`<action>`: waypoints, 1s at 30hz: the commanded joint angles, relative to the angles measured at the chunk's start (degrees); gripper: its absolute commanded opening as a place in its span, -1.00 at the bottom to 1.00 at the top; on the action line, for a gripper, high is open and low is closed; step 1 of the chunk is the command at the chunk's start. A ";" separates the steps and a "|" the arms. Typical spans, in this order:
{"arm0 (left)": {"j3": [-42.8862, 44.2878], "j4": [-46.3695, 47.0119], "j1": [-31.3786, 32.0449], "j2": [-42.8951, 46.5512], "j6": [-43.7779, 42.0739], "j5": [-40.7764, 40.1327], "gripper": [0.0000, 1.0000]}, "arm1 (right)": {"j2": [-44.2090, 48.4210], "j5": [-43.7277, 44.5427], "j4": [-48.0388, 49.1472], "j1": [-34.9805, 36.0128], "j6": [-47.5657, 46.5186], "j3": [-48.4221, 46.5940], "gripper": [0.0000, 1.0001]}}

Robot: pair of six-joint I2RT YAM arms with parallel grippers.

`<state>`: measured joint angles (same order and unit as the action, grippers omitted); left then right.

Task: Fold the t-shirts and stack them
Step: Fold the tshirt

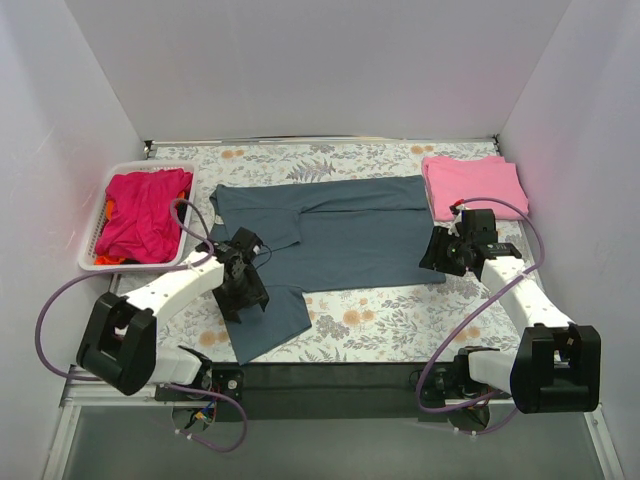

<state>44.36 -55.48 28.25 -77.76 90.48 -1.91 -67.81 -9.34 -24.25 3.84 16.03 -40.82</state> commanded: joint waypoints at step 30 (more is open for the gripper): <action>-2.35 16.55 -18.14 -6.09 -4.52 -13.47 -0.07 | -1.10 13.38 1.22 0.03 -0.04 3.73 -0.08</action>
<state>43.00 -40.45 10.26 -82.35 86.83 -16.21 -68.42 1.32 -24.01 3.84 15.92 -37.63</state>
